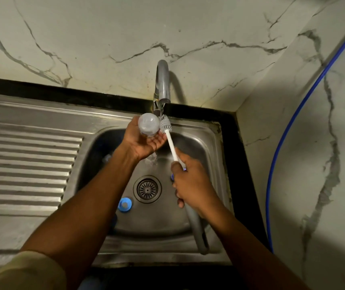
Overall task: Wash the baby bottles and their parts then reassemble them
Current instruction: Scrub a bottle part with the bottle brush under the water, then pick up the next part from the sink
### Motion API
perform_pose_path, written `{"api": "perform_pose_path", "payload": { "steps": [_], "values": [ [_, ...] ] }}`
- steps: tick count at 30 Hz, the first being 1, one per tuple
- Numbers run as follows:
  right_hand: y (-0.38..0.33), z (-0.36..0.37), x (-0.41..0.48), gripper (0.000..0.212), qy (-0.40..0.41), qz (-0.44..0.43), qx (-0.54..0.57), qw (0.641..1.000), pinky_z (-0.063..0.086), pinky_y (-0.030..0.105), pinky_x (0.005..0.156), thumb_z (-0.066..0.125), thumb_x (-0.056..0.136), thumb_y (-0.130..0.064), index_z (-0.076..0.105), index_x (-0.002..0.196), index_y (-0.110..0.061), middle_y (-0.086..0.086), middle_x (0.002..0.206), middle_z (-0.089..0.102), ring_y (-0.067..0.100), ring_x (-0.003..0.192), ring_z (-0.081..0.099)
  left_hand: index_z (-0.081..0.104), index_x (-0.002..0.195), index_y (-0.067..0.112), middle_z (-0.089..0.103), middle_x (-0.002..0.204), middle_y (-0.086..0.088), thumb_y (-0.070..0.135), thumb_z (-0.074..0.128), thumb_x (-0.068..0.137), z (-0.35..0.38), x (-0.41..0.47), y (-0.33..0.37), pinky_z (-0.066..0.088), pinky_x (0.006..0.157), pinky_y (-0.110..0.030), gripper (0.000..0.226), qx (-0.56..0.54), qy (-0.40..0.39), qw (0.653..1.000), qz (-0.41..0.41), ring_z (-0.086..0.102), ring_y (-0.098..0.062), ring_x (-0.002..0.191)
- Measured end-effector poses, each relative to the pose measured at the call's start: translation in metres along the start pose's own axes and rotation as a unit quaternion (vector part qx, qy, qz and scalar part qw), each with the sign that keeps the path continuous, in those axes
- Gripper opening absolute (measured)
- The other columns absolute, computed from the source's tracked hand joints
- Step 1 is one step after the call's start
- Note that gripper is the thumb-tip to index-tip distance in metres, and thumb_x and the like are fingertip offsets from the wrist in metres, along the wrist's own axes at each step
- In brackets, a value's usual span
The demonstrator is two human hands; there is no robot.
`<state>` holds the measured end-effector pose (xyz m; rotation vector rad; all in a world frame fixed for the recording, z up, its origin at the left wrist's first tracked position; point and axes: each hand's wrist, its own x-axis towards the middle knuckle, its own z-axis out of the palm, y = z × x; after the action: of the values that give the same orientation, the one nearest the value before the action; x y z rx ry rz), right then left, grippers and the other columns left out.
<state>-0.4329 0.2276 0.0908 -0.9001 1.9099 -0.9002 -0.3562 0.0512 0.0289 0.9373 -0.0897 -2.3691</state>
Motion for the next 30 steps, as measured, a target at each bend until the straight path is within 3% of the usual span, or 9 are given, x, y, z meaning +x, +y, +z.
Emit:
{"api": "perform_pose_path", "payload": {
  "steps": [2,5,9,14,16,20,23,27,30],
  "values": [
    [0.002,-0.004,0.002,0.051,0.023,-0.003,0.002,1.000,0.044,0.025,0.040,0.042,0.104,-0.020,0.039,0.150,-0.041,0.003,0.078,0.058,0.008,0.035,0.049,0.060,0.120,0.006,0.067,0.106,-0.018,0.043,0.065,0.090,-0.009,0.000,0.003,0.061,0.064,-0.036,0.048,0.182,0.018,0.983,0.002,0.066,-0.026,0.087],
    [0.011,-0.008,0.001,0.050,0.039,0.005,0.003,0.999,0.044,0.025,0.040,0.044,0.104,-0.021,0.039,0.149,-0.042,0.001,0.073,0.055,0.006,0.036,0.049,0.061,0.129,0.017,0.068,0.122,-0.015,0.043,0.075,0.085,-0.022,-0.002,-0.001,0.060,0.077,-0.041,0.053,0.418,0.006,0.906,0.068,0.069,-0.030,0.104],
    [0.025,-0.010,-0.002,0.050,0.043,0.043,0.024,0.998,0.042,0.024,0.040,0.042,0.104,-0.019,0.040,0.148,-0.042,-0.001,0.060,0.052,0.009,0.038,0.047,0.057,0.124,0.025,0.062,0.104,0.005,0.018,0.077,0.086,-0.056,-0.018,-0.035,0.051,0.069,-0.021,0.043,0.679,-0.016,0.728,0.091,0.063,-0.013,0.094],
    [0.041,-0.010,-0.004,0.039,0.049,0.077,0.043,0.995,0.040,0.025,0.039,0.043,0.104,-0.017,0.055,0.133,-0.039,0.002,0.059,0.049,0.012,0.035,0.043,0.056,0.127,0.019,0.062,0.126,-0.005,0.007,0.092,0.060,-0.141,-0.025,-0.083,0.052,0.086,-0.030,0.077,0.845,0.004,0.534,-0.037,0.060,-0.018,0.104],
    [0.041,-0.009,-0.005,0.034,0.052,0.083,0.053,0.994,0.039,0.025,0.038,0.043,0.104,-0.016,0.056,0.122,-0.042,0.004,0.058,0.046,0.012,0.035,0.041,0.051,0.133,0.015,0.060,0.130,-0.008,0.003,0.081,0.073,-0.161,-0.032,-0.094,0.050,0.081,-0.027,0.068,0.857,0.010,0.514,-0.043,0.059,-0.019,0.105],
    [0.040,-0.009,-0.005,0.023,0.042,0.087,0.084,0.992,0.038,0.025,0.037,0.042,0.103,-0.014,0.060,0.112,-0.025,0.009,0.060,0.040,0.013,0.038,0.037,0.045,0.142,0.011,0.050,0.143,-0.012,0.011,0.048,0.103,-0.182,-0.047,-0.103,0.040,0.098,-0.030,0.039,0.859,-0.001,0.512,-0.013,0.050,-0.030,0.127],
    [0.038,-0.006,-0.007,0.034,0.027,0.095,0.096,0.990,0.038,0.023,0.036,0.042,0.104,-0.015,0.055,0.122,-0.040,0.007,0.060,0.041,0.012,0.039,0.037,0.047,0.133,0.023,0.049,0.137,-0.002,0.007,0.066,0.088,-0.186,-0.045,-0.099,0.043,0.098,-0.028,0.051,0.877,-0.030,0.479,-0.026,0.052,-0.018,0.120],
    [0.038,-0.004,-0.011,0.035,0.005,0.111,0.119,0.987,0.035,0.021,0.035,0.039,0.104,-0.014,0.053,0.119,-0.042,0.006,0.060,0.036,0.011,0.040,0.033,0.047,0.140,0.019,0.043,0.142,-0.004,0.002,0.071,0.083,-0.179,-0.037,-0.094,0.040,0.104,-0.029,0.064,0.891,-0.046,0.445,-0.081,0.046,-0.022,0.130],
    [0.038,-0.004,-0.012,0.036,0.007,0.116,0.120,0.986,0.035,0.021,0.035,0.040,0.104,-0.014,0.051,0.120,-0.045,0.004,0.058,0.036,0.011,0.040,0.034,0.046,0.143,0.026,0.045,0.146,0.000,0.025,0.086,0.076,-0.180,-0.032,-0.091,0.042,0.107,-0.029,0.078,0.855,-0.013,0.509,-0.101,0.049,-0.019,0.128]
  ]
}}
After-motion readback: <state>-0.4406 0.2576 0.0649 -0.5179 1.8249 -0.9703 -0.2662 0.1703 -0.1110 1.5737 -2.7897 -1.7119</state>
